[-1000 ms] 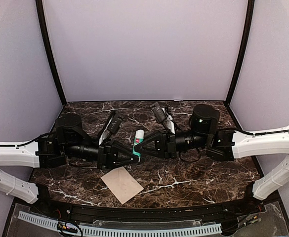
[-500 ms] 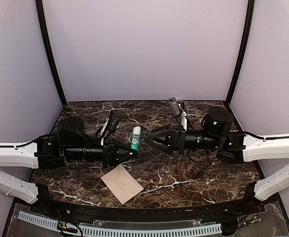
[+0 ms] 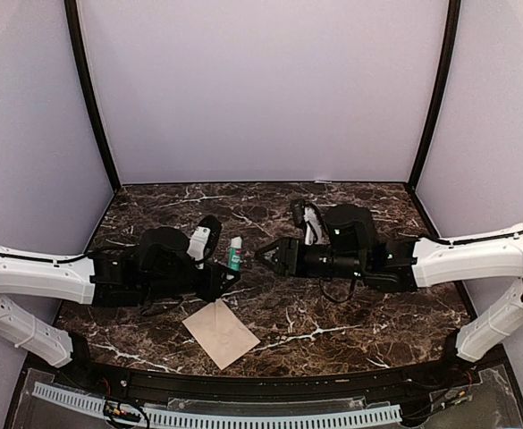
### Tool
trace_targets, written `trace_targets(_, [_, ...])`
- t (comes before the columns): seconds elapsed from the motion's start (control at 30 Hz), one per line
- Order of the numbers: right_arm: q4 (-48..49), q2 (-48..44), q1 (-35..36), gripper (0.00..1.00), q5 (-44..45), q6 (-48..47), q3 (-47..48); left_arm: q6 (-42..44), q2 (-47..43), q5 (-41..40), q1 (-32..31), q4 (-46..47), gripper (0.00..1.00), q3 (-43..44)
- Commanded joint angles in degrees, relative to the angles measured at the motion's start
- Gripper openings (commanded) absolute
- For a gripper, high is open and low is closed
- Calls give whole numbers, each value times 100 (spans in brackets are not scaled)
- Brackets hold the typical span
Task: Place the letter into the envelope and seal it
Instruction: Screw the solid glue.
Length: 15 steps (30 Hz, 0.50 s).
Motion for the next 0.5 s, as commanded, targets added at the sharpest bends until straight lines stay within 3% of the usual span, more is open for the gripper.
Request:
trace_targets(0.0, [-42,398,256,57,188,100,548,-96,123,-153,-67,-7,0,236])
trace_targets(0.3, [-242,1188,406,49,137,105,1236,-159,194,62,-77,203,0,178])
trace_targets(0.47, [-302,1504,438,36,122,46,1535,-125,233,221,-77,302,0,160])
